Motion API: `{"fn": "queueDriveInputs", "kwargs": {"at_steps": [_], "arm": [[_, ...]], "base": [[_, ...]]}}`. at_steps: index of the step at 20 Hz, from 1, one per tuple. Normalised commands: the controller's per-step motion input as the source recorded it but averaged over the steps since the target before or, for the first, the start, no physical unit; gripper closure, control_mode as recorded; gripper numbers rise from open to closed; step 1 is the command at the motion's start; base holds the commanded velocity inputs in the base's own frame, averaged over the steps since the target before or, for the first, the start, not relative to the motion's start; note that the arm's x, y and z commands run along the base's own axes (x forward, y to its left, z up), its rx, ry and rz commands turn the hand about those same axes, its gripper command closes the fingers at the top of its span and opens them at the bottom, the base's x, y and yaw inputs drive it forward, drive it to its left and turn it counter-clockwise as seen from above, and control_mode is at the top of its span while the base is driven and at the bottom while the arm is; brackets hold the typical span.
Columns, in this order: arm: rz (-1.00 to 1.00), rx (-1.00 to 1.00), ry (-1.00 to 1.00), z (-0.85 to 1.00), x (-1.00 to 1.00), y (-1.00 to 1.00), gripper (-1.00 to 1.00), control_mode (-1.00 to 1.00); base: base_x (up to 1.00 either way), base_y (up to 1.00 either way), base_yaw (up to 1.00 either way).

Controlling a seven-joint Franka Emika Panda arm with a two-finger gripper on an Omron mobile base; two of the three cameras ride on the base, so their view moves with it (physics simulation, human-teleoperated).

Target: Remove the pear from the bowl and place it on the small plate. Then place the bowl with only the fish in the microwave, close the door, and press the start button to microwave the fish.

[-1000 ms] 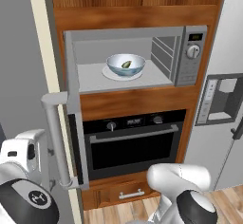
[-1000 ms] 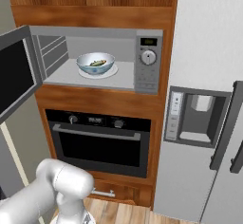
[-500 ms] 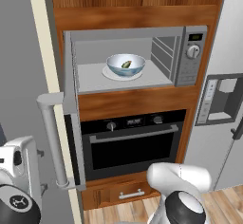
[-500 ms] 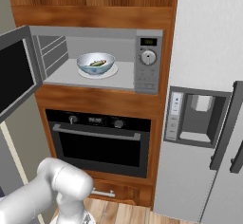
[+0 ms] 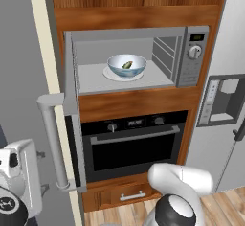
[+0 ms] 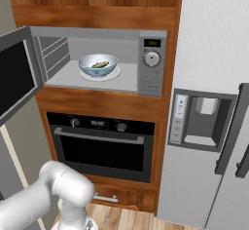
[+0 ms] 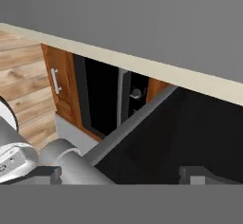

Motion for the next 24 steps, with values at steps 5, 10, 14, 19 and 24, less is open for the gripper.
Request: {"fn": "queueDriveInputs", "kwargs": {"at_steps": [5, 10, 14, 19, 24], "arm": [[-0.08, 0.00, 0.00, 0.03, 0.01, -1.00, -1.00, -1.00], [-0.09, 0.00, 0.00, 0.33, 0.00, -1.00, -1.00, -1.00], [-0.04, 0.06, 0.00, 0.57, 0.03, -1.00, -1.00, -1.00], [-0.02, 0.11, 0.00, 0.30, 0.12, -1.00, -1.00, -1.00], [0.00, 0.16, 0.01, 0.02, 0.43, -1.00, -1.00, -1.00]], "base": [[0.00, 0.00, 0.00], [0.00, 0.00, 0.00], [0.00, 0.00, 0.00], [0.00, 0.00, 0.00], [0.00, 0.00, 0.00]]}}
